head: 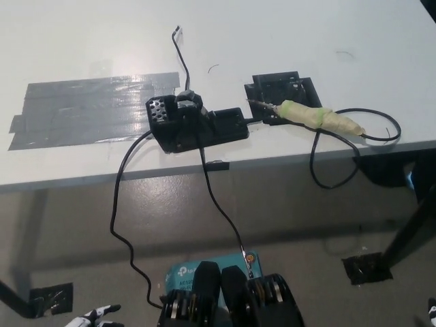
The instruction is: The robot uses its right hand to grab the soldering gun kept on the middle of the table and pulls it out of its base and keep it on the right side of the base
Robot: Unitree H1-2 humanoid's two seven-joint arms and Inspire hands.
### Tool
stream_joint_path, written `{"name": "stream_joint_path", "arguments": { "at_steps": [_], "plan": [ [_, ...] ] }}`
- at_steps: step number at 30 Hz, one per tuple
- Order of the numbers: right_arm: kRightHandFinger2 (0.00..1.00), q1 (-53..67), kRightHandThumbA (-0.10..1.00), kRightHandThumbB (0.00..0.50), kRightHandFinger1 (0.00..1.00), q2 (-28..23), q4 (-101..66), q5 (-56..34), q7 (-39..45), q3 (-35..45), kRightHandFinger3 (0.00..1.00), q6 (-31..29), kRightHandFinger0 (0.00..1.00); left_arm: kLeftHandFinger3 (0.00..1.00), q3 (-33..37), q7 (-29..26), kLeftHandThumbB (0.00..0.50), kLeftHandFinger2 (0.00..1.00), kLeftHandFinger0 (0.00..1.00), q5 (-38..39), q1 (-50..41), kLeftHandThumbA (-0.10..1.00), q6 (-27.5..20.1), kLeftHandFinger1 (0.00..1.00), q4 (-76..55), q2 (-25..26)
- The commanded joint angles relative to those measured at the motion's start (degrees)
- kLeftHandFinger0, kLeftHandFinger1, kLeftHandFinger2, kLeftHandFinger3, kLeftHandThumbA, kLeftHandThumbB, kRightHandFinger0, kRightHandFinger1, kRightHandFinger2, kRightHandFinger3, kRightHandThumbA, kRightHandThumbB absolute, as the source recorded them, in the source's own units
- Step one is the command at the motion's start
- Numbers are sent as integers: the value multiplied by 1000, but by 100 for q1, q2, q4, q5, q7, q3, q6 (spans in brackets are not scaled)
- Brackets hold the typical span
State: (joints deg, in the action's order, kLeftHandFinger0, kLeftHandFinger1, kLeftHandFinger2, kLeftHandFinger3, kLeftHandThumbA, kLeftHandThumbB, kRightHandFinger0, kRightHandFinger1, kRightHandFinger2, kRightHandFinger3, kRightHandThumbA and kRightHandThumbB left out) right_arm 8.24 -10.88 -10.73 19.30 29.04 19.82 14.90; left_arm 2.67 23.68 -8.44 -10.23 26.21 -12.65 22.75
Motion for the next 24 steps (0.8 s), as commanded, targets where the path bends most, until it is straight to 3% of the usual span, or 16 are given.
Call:
{"name": "stream_joint_path", "arguments": {
  "at_steps": [1,3,10,14,24],
  "plan": [
    [1000,-53,240,185,1000,-326,0,-121,-441,-361,1000,-901,1000,912,-143,11,251,773,619,176,8,578,72,732,-180,130],
    [1000,-71,228,206,1000,-505,12,114,-516,-619,1000,-1042,1000,905,-174,21,260,780,624,173,12,585,72,744,-210,149],
    [1000,-63,140,196,1000,-824,45,89,-833,-924,1000,-1160,1000,880,-142,-4,277,735,581,195,23,570,72,689,-233,177],
    [1000,-49,156,191,1000,-936,145,-24,-849,-1035,1000,-1169,1000,859,-133,6,286,723,568,225,-25,586,51,670,-220,231],
    [1000,92,124,180,1000,-1165,15,-181,-740,-1222,1000,-951,1000,942,-100,-2,287,733,594,188,-76,600,72,692,-264,244]
  ]
}}
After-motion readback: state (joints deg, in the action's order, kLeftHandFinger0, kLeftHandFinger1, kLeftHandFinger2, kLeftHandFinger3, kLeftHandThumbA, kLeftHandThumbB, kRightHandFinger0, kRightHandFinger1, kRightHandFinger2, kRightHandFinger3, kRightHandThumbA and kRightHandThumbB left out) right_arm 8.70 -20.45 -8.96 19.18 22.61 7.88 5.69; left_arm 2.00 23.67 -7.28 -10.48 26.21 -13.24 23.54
